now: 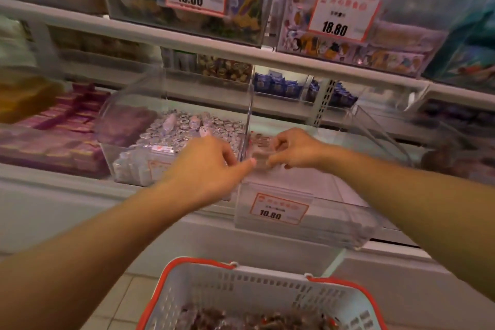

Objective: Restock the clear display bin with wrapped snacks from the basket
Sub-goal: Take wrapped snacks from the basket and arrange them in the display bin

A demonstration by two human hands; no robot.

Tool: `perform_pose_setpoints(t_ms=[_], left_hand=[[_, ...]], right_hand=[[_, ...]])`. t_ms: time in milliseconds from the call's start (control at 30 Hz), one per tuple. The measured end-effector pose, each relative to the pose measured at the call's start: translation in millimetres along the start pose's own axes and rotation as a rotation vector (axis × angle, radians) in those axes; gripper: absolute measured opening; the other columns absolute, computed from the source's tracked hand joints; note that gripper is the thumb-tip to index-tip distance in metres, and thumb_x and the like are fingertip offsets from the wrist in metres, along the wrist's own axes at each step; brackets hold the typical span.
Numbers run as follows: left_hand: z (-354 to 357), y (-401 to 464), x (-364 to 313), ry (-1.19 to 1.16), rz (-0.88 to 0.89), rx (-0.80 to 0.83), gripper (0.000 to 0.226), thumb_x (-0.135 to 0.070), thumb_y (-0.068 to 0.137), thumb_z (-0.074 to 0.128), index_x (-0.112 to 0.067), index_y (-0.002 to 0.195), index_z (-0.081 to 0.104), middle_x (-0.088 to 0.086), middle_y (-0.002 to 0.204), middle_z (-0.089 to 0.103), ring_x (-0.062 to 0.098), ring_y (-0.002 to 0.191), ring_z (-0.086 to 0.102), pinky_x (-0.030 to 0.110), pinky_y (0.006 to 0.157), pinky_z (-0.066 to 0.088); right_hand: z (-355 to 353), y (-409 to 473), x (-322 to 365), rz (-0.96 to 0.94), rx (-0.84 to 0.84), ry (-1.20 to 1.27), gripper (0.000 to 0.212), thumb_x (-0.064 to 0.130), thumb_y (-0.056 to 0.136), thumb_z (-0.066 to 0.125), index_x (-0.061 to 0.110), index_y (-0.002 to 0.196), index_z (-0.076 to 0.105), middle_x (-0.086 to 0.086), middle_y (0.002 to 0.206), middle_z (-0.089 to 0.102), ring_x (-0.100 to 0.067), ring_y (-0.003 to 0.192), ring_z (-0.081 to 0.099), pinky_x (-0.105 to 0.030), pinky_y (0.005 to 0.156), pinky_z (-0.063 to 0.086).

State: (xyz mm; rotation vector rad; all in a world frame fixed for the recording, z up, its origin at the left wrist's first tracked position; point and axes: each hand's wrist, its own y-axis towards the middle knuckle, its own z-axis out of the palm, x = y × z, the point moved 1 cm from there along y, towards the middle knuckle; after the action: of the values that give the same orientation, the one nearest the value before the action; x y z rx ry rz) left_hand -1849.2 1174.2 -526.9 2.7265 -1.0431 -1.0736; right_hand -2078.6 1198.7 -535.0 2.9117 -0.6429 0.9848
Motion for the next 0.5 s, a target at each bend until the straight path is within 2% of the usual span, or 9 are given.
perform_pose_setpoints(t_ms=[100, 200, 267, 333, 367, 433, 500], left_hand=[[12, 1, 0, 0.100, 0.049, 0.030, 0.038, -0.033, 0.084, 0.063, -0.014, 0.052, 0.057, 0.000, 0.050, 0.056, 0.010, 0.049, 0.052, 0.021, 0.043, 0.029], [13, 3, 0, 0.124, 0.059, 0.022, 0.036, -0.029, 0.081, 0.061, -0.012, 0.050, 0.054, 0.001, 0.051, 0.056, 0.012, 0.051, 0.052, 0.023, 0.044, 0.027], [12, 5, 1, 0.111, 0.068, 0.036, 0.035, -0.028, 0.081, 0.061, -0.011, 0.052, 0.056, 0.004, 0.054, 0.060, 0.015, 0.055, 0.056, 0.023, 0.045, 0.029], [12, 5, 2, 0.098, 0.079, 0.042, 0.033, -0.027, 0.082, 0.061, -0.010, 0.054, 0.058, 0.005, 0.056, 0.063, 0.016, 0.057, 0.059, 0.023, 0.046, 0.033], [13, 5, 2, 0.088, 0.079, 0.042, 0.032, -0.027, 0.082, 0.061, -0.011, 0.055, 0.059, 0.005, 0.057, 0.064, 0.016, 0.058, 0.059, 0.023, 0.046, 0.034], [14, 4, 3, 0.065, 0.072, 0.043, 0.031, -0.027, 0.083, 0.061, -0.012, 0.055, 0.059, 0.004, 0.058, 0.065, 0.017, 0.059, 0.060, 0.025, 0.048, 0.037], [15, 4, 4, 0.033, 0.065, 0.045, 0.030, -0.026, 0.083, 0.060, -0.011, 0.056, 0.059, 0.004, 0.059, 0.067, 0.019, 0.062, 0.063, 0.030, 0.053, 0.046]], right_hand=[[21, 11, -7, -0.035, -0.077, -0.126, 0.033, 0.021, 0.069, 0.088, 0.010, 0.096, 0.072, -0.011, 0.095, 0.072, -0.021, 0.082, 0.064, -0.042, 0.078, 0.055], [25, 16, -10, -0.078, -0.117, -0.261, 0.040, 0.031, 0.070, 0.087, 0.010, 0.101, 0.073, -0.009, 0.102, 0.071, -0.025, 0.094, 0.065, -0.039, 0.084, 0.054], [25, 17, -13, -0.073, -0.131, -0.319, 0.067, 0.039, 0.067, 0.089, 0.011, 0.122, 0.064, -0.009, 0.120, 0.062, -0.026, 0.106, 0.061, -0.029, 0.089, 0.049], [26, 17, -15, 0.000, -0.135, -0.287, 0.102, 0.044, 0.062, 0.090, 0.015, 0.145, 0.038, -0.011, 0.136, 0.041, -0.031, 0.118, 0.051, -0.029, 0.092, 0.041], [26, 18, -15, 0.048, -0.123, -0.248, 0.109, 0.043, 0.062, 0.091, 0.015, 0.148, 0.029, -0.011, 0.139, 0.037, -0.032, 0.121, 0.048, -0.030, 0.094, 0.042], [30, 21, -15, 0.121, -0.065, -0.147, 0.100, 0.039, 0.066, 0.090, 0.012, 0.144, 0.034, -0.010, 0.136, 0.047, -0.031, 0.120, 0.051, -0.036, 0.101, 0.046], [36, 21, -9, 0.143, -0.035, -0.084, 0.075, 0.032, 0.070, 0.089, 0.011, 0.131, 0.050, -0.008, 0.123, 0.060, -0.027, 0.112, 0.058, -0.041, 0.098, 0.052]])
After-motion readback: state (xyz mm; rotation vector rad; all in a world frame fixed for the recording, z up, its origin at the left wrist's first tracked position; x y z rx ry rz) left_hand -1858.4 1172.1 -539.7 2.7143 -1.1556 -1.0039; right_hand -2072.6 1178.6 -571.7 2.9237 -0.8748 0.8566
